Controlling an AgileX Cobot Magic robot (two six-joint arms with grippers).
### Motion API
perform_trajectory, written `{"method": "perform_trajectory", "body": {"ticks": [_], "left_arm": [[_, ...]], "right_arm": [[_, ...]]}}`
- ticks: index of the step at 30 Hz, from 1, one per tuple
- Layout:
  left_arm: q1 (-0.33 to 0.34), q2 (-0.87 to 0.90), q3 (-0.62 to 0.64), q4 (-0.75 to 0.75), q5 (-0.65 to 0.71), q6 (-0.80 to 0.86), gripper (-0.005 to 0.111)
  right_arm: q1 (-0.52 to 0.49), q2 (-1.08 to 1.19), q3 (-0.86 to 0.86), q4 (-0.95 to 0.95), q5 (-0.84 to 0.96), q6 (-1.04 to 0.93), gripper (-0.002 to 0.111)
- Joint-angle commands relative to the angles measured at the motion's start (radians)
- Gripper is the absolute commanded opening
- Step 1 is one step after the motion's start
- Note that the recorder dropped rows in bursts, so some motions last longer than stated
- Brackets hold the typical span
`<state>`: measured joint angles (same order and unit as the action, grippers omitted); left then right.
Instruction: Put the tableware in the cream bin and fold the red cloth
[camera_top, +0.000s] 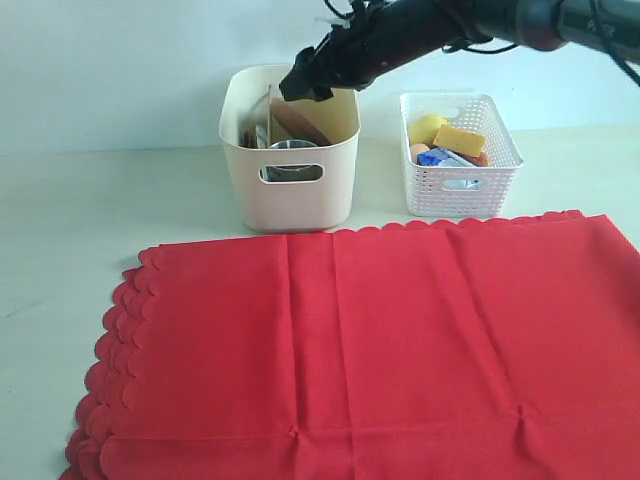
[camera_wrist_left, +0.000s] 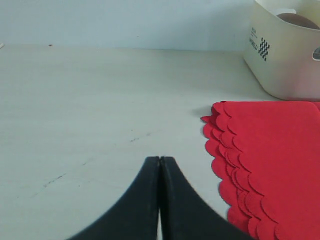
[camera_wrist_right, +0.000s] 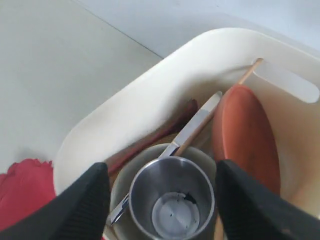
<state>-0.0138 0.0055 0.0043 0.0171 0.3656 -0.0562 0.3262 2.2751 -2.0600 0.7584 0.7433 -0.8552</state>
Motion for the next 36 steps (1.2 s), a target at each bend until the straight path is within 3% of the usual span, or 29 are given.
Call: {"method": "perform_trajectory", "body": {"ticks": [1,4,7,12,26,36], "left_arm": [[-0.007,-0.006,-0.004,-0.002,-0.014,-0.003,0.000],[-0.007,-0.006,-0.004,-0.002,-0.014,-0.003,0.000],[-0.007,-0.006,-0.004,-0.002,-0.014,-0.003,0.000],[-0.007,-0.006,-0.004,-0.002,-0.014,-0.003,0.000],[-0.007,-0.006,-0.004,-0.002,-0.014,-0.003,0.000],[-0.007,-0.006,-0.004,-0.002,-0.014,-0.003,0.000]], "right_arm": [[-0.003,-0.090,-0.013,-0.212,0.121,0.237,0.038],[-0.003,-0.144,-0.013,-0.364,0.217,0.417,0.018],[-0.003,-0.194,0.000,-0.454,0.318,0.465,0.000],[-0.003,-0.331,0.138,-0.487,0.335,0.505,0.000],[-0.003,-0.985,0.898,-0.614,0.019,0.515,0.000],[-0.003,-1.498,1.208,-0.689,-0.019,0.623,0.000]]}}
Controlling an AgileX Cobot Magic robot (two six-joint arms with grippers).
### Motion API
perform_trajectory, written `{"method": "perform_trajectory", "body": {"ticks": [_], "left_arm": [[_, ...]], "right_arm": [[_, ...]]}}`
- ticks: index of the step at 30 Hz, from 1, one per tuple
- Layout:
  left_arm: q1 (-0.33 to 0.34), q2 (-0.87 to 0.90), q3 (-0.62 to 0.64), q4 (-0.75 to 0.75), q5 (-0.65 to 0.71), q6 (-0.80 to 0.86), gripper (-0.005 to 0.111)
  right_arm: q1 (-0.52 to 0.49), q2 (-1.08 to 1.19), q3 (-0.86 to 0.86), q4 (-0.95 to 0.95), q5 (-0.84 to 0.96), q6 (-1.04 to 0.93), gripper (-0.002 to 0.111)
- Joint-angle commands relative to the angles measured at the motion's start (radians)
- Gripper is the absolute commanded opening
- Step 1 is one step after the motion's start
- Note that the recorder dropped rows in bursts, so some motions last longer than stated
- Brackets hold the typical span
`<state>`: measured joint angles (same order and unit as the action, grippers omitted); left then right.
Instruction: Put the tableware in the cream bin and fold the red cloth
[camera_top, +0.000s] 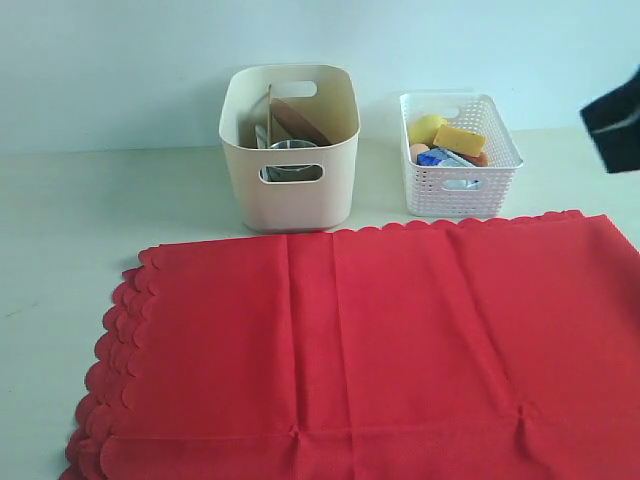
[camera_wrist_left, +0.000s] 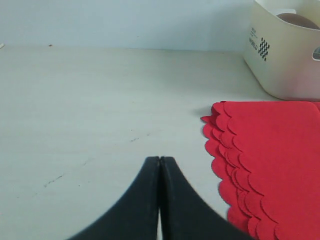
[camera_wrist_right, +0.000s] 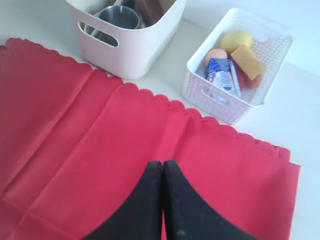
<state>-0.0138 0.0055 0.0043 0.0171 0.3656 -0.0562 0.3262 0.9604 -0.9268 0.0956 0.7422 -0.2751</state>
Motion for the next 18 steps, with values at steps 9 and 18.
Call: {"method": "perform_trajectory", "body": {"ticks": [9,18], "left_arm": [[-0.007,-0.006,-0.004,-0.002,-0.014,-0.003,0.000],[-0.007,-0.006,-0.004,-0.002,-0.014,-0.003,0.000]], "right_arm": [[-0.003,-0.639,0.256,-0.026,-0.012,0.086,0.000],[0.000,-0.874,0.476,-0.024,-0.112,0.104,0.000]]}}
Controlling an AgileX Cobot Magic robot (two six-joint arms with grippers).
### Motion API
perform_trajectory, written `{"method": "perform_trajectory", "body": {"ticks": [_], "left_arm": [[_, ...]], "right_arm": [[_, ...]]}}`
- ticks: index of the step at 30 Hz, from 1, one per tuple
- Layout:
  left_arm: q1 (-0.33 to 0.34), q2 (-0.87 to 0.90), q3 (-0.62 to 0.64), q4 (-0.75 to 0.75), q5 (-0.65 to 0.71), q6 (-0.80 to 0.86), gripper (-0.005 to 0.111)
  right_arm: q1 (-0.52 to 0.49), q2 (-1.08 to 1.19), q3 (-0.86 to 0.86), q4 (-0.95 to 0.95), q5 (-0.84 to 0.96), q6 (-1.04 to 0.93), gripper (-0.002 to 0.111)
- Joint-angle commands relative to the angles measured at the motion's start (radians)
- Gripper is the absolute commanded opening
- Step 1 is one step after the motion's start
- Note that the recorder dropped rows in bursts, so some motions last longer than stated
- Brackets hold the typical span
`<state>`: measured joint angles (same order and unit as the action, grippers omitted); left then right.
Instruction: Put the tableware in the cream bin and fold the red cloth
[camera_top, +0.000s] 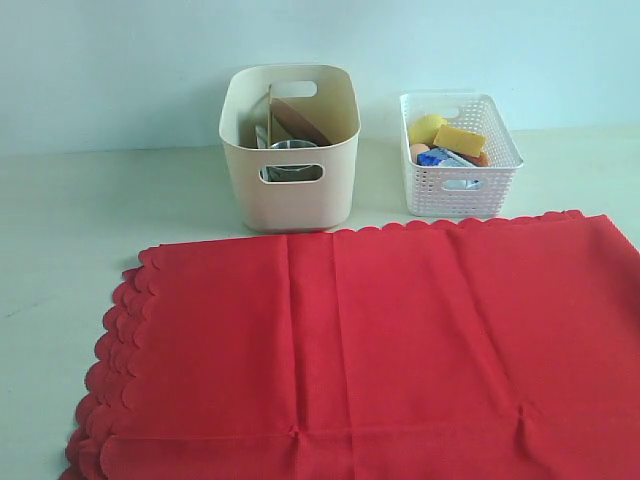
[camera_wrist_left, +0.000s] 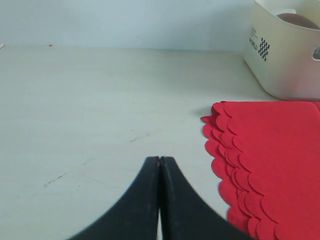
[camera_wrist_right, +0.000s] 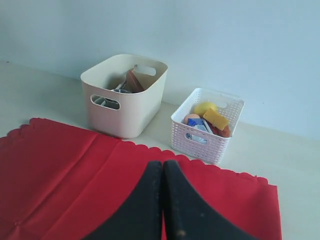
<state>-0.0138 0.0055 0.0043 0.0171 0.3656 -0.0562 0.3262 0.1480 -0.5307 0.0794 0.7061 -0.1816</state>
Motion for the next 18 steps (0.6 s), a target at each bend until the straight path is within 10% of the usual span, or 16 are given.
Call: {"method": "perform_trajectory", "body": {"ticks": [1,18], "left_arm": [[-0.007,-0.006,-0.004,-0.002,-0.014,-0.003,0.000],[-0.007,-0.006,-0.004,-0.002,-0.014,-0.003,0.000]], "right_arm": [[0.000,-0.078,0.096,-0.008,-0.085,0.011,0.000],[0.000,-0.148,0.148,0.090,-0.112,0.012,0.000]]}}
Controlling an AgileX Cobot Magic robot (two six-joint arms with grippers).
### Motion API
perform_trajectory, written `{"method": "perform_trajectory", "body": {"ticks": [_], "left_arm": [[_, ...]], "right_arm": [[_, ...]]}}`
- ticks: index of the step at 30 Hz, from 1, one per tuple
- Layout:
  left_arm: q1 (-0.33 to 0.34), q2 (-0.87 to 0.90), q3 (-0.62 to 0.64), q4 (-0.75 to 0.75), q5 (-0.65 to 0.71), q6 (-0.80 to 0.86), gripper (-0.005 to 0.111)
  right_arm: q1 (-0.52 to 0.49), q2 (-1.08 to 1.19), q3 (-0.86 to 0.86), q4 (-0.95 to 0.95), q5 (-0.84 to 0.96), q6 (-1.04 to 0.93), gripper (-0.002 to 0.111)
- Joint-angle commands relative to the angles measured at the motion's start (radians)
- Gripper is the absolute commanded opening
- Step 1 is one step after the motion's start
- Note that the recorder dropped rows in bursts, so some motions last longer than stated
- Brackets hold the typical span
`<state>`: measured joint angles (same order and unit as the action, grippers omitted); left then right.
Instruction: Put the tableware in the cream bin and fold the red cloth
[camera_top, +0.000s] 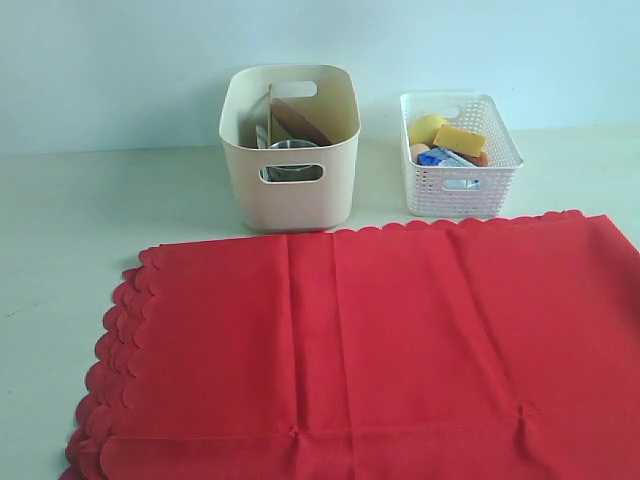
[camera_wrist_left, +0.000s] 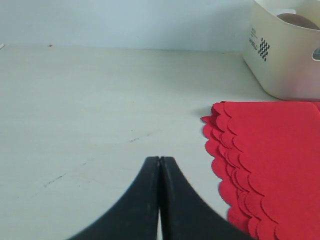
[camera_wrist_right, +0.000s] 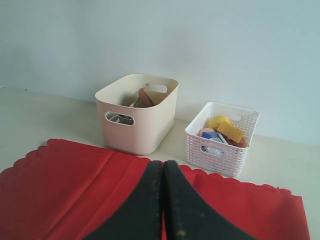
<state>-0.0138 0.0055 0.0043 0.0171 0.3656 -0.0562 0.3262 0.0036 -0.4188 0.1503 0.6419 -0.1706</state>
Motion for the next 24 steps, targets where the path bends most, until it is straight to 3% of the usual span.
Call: {"method": "perform_trajectory", "body": {"ticks": [1,11,24], "left_arm": [[-0.007,-0.006,-0.004,-0.002,-0.014,-0.003,0.000],[-0.007,-0.006,-0.004,-0.002,-0.014,-0.003,0.000],[-0.007,-0.006,-0.004,-0.002,-0.014,-0.003,0.000]], "right_arm": [[0.000,-0.004,0.053,0.025,-0.071,0.001,0.000],[0.000,-0.004,0.184,0.066,-0.232,0.001,0.000],[0.000,-0.004,0.257,0.081,-0.286,-0.027,0.000]]}}
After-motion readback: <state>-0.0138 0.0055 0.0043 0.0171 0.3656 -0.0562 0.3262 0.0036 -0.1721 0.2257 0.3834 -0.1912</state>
